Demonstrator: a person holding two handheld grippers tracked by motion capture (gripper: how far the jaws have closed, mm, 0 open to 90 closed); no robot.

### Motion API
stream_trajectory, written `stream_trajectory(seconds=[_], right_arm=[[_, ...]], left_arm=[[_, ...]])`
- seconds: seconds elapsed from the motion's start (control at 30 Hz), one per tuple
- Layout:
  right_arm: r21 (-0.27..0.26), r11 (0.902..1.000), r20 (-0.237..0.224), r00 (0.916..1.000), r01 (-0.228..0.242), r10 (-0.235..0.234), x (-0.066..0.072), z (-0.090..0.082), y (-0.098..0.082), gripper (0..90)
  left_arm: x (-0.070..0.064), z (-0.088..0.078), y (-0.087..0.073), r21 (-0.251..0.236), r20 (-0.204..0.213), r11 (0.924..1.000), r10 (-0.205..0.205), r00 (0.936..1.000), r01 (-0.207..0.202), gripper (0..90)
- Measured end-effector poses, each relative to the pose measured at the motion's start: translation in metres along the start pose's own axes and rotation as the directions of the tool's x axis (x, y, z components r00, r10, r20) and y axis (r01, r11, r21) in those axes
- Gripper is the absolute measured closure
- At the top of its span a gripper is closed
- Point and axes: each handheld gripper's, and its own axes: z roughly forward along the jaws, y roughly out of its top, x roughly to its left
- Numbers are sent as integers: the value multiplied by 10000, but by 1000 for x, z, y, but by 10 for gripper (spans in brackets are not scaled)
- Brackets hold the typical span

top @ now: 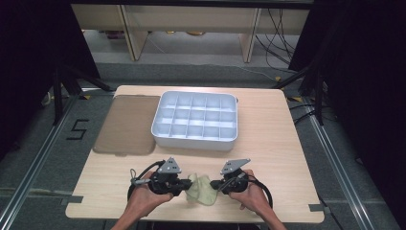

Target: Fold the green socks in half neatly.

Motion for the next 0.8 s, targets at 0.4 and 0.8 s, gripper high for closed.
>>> stream_trajectory(seconds=[0.4, 0.8], right_arm=[[-627, 9967, -289, 9983, -523, 506, -7, -7, 1, 860], [-951, 9922, 255, 9962, -807, 835, -19, -38, -7, 864]], left_arm=[[-2, 26, 6, 462, 103, 9989, 76, 9999, -81, 847], [-2, 43, 8, 1183, 143, 9921, 414, 9990, -428, 845]])
